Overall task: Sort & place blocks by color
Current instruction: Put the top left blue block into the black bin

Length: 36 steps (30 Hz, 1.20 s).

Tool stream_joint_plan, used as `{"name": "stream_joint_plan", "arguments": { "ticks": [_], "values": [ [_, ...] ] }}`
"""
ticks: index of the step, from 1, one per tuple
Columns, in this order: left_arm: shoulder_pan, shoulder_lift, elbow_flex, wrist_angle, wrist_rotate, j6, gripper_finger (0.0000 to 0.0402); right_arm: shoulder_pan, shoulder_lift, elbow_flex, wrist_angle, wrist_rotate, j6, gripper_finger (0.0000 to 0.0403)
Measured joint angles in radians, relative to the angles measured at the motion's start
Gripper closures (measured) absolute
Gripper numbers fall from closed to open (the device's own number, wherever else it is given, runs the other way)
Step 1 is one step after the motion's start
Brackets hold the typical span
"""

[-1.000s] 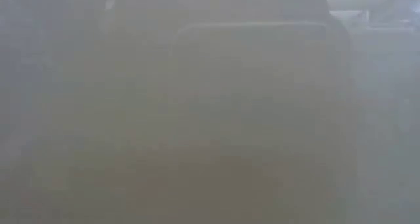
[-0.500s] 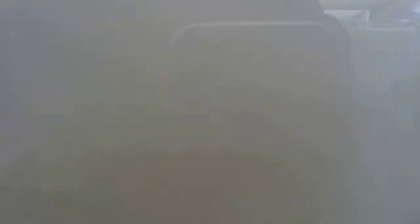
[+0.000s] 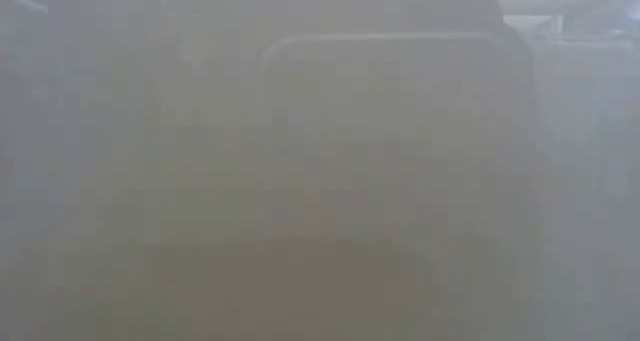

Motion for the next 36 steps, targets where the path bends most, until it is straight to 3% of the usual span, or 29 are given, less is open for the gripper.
{"name": "stream_joint_plan", "arguments": {
  "ticks": [5,12,21,36],
  "values": [
    [-0.038,-0.154,0.000,-0.370,-0.113,-0.245,0.0163,0.000,0.000,0.000,0.000,0.000,0.000,0.0140],
    [-0.039,-0.204,-0.001,-0.712,-0.082,-0.662,0.0163,0.000,0.000,0.000,0.000,0.000,0.000,0.0140],
    [-0.005,-0.122,-0.001,-0.815,0.032,-0.941,0.0163,0.000,0.001,0.000,-0.002,0.000,0.000,0.0140],
    [0.063,0.105,0.001,-0.708,0.007,-1.021,0.0163,0.000,0.001,0.000,0.000,0.000,0.000,0.0140]
  ]
}}
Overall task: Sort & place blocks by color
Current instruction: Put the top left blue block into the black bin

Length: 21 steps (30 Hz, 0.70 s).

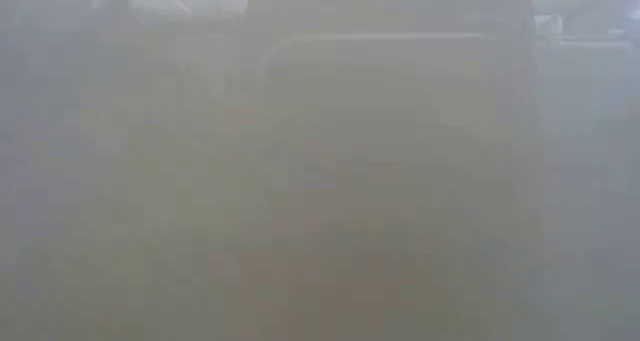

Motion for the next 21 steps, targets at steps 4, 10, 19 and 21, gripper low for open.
{"name": "stream_joint_plan", "arguments": {
  "ticks": [4,10,19,21],
  "values": [
    [-0.001,0.035,0.002,0.026,-0.056,0.060,0.0163,0.000,0.000,0.000,0.000,0.000,0.000,0.0140],
    [0.002,0.041,-0.002,0.016,-0.117,0.154,0.0219,0.000,0.000,0.000,0.000,0.000,0.000,0.0140],
    [0.006,0.012,0.000,0.019,-0.115,0.209,0.0273,0.000,0.000,0.000,0.000,0.000,0.000,0.0140],
    [0.002,-0.013,0.009,0.025,-0.120,0.226,0.0273,0.000,0.000,0.000,0.000,0.000,0.000,0.0140]
  ]
}}
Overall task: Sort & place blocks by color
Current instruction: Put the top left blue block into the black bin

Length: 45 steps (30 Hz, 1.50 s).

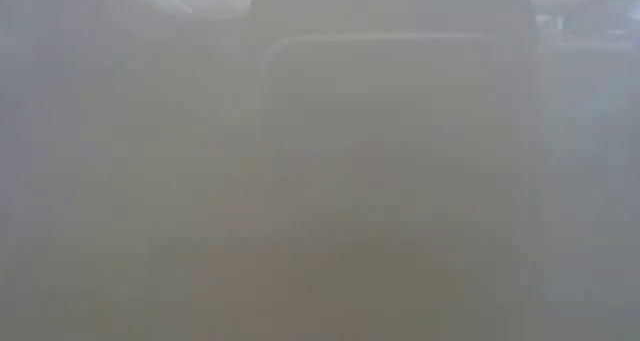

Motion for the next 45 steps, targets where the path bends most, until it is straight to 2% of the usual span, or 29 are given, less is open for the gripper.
{"name": "stream_joint_plan", "arguments": {
  "ticks": [5,8,13,20,25,29,39,45],
  "values": [
    [-0.025,-0.097,0.016,0.000,-0.080,0.040,0.0273,0.000,0.000,0.000,-0.001,0.000,0.000,0.0140],
    [-0.042,-0.160,0.024,0.051,-0.112,0.114,0.0273,0.000,0.000,0.000,0.000,0.000,0.000,0.0140],
    [-0.083,-0.233,0.028,0.324,-0.114,0.375,0.0273,0.000,0.000,0.000,-0.001,0.000,0.000,0.0140],
    [-0.161,-0.241,0.027,0.757,0.038,0.777,0.0273,0.000,0.000,0.000,-0.001,0.000,0.000,0.0140],
    [-0.225,-0.241,0.027,0.948,0.070,0.931,0.0273,0.000,0.000,0.000,0.000,0.000,0.000,0.0140],
    [-0.264,-0.241,0.027,1.020,0.071,0.985,0.0273,0.000,0.000,0.000,0.000,0.000,0.000,0.0140],
    [-0.314,-0.241,0.027,1.016,0.069,0.983,0.0273,0.000,0.000,0.000,0.000,0.000,0.000,0.0140],
    [-0.342,-0.241,0.027,0.925,0.069,0.917,0.0273,0.000,0.000,0.000,0.000,0.000,0.000,0.0140]
  ]
}}
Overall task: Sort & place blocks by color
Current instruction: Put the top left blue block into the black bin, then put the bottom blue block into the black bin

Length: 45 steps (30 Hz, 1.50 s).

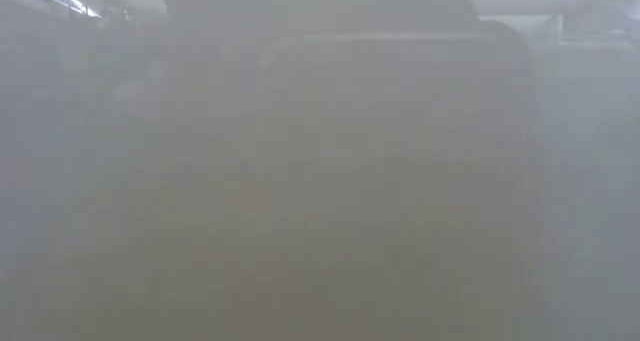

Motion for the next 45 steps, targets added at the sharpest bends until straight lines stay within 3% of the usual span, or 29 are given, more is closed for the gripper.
{"name": "stream_joint_plan", "arguments": {
  "ticks": [15,27,32,39,45],
  "values": [
    [-0.127,-0.003,0.000,-0.765,-0.016,-0.695,0.0273,0.000,0.000,0.000,0.000,0.000,0.000,0.0140],
    [-0.278,-0.048,-0.001,-1.120,-0.021,-1.163,0.0273,0.000,0.000,0.000,0.000,0.000,0.000,0.0140],
    [-0.292,-0.065,0.000,-1.236,-0.022,-1.267,0.0269,0.000,0.000,0.000,-0.001,0.001,0.000,0.0140],
    [-0.295,-0.067,0.000,-1.254,-0.013,-1.278,0.0185,0.000,0.000,0.000,-0.001,0.000,0.000,0.0140],
    [-0.285,-0.072,0.000,-1.217,-0.013,-1.259,0.0162,0.000,0.000,0.000,-0.002,0.000,0.000,0.0140]
  ]
}}
